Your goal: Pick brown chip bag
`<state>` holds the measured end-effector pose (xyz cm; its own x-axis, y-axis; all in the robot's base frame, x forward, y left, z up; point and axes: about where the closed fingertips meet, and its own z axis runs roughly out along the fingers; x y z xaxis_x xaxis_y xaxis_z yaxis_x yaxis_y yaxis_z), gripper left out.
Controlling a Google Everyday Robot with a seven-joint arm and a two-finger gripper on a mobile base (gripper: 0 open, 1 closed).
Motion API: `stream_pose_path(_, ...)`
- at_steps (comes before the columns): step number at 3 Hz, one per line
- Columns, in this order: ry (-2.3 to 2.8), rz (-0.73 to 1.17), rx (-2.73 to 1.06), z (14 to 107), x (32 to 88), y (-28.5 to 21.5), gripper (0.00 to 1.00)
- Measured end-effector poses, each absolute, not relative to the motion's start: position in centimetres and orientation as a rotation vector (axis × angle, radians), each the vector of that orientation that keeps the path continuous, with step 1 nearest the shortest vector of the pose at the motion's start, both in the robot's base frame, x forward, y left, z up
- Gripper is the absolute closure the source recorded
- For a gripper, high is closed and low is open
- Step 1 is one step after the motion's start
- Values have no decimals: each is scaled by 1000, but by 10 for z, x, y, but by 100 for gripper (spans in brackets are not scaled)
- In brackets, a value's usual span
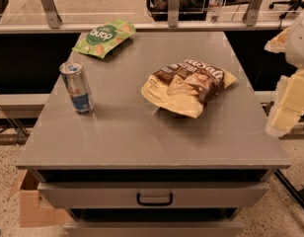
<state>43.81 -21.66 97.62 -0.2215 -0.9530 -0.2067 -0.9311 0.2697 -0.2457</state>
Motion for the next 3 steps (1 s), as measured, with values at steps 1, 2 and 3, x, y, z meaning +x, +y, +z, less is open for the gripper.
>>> stream_pose_path(1,2232,-99,-1724,976,438,-217,0)
stream_pose_path(2,2196,-53,-1708,969,447,-226,0)
stream_pose_path(3,2110,55,-1687,953,464,-243,0)
